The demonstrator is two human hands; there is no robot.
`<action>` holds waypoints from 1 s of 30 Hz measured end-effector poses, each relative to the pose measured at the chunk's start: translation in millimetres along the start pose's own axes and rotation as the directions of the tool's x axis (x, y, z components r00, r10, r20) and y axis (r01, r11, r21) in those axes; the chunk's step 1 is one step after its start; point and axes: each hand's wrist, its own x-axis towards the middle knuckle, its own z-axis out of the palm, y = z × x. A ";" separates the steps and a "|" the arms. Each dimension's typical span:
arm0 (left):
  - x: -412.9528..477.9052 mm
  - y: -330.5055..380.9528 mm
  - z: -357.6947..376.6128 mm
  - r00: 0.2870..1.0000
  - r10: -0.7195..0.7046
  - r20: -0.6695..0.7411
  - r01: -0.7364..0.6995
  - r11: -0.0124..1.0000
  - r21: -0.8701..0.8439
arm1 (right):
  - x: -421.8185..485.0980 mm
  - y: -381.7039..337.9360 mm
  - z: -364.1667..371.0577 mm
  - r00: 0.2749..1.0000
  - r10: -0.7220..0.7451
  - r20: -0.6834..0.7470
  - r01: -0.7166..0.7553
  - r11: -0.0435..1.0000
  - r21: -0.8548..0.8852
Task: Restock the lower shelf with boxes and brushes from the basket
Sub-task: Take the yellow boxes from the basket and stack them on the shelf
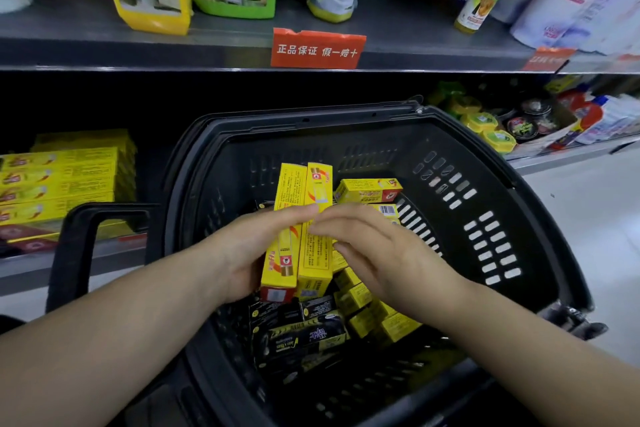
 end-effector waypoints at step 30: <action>-3.5 -1.4 1.6 0.966 -0.231 0.121 0.174 0.917 0.359 | 8.3 37.0 -32.0 0.850 0.434 0.298 -0.494 0.853 0.167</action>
